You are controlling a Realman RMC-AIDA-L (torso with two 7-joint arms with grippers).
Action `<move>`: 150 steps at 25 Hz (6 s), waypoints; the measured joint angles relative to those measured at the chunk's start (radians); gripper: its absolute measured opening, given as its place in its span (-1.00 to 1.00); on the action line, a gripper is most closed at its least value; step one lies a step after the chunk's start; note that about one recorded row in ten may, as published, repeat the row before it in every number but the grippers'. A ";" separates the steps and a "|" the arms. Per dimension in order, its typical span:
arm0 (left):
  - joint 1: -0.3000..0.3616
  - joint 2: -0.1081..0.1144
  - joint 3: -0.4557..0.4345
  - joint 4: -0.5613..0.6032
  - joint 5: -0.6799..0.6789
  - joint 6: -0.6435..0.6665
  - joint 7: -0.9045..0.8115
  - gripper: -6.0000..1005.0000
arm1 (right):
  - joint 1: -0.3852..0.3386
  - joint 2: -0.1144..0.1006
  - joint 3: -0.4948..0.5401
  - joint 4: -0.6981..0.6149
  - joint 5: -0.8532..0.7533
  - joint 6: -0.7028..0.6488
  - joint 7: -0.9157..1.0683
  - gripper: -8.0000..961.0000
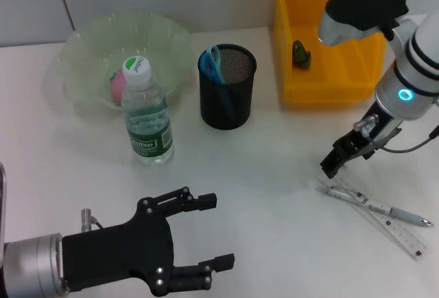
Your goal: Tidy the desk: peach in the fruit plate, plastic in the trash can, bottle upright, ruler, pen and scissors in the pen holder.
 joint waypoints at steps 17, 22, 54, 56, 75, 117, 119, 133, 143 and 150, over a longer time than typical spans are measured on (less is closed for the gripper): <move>0.002 -0.002 0.003 0.000 0.000 0.006 0.000 0.63 | 0.028 0.000 -0.009 0.058 -0.012 0.030 0.002 0.66; 0.002 -0.003 0.002 0.000 0.000 0.009 0.000 0.63 | 0.040 0.000 -0.009 0.084 -0.020 0.040 0.002 0.66; 0.009 -0.005 0.000 0.000 0.000 0.032 0.015 0.63 | 0.069 0.000 -0.025 0.162 -0.025 0.088 0.003 0.65; 0.009 -0.005 0.000 0.000 0.000 0.032 0.015 0.63 | 0.069 0.000 -0.025 0.168 -0.024 0.092 0.003 0.65; 0.009 -0.005 -0.003 0.000 0.000 0.040 0.017 0.63 | 0.069 0.000 -0.028 0.176 -0.024 0.104 0.003 0.64; 0.009 -0.005 -0.001 0.000 0.000 0.039 0.017 0.63 | 0.067 0.000 -0.027 0.182 -0.019 0.110 0.005 -0.06; 0.009 -0.005 -0.001 0.000 0.000 0.039 0.017 0.63 | 0.066 0.000 -0.028 0.180 -0.019 0.110 0.005 -0.08; 0.008 -0.005 -0.002 0.000 0.000 0.040 0.017 0.63 | 0.030 0.000 -0.022 0.072 -0.006 0.072 -0.001 -0.19; 0.003 -0.005 -0.005 0.000 0.000 0.041 0.017 0.63 | -0.051 -0.003 0.053 -0.275 0.065 -0.072 -0.019 -0.19; -0.002 -0.006 -0.007 0.010 0.000 0.043 0.007 0.63 | -0.096 -0.002 0.111 -0.497 0.145 -0.082 -0.073 -0.19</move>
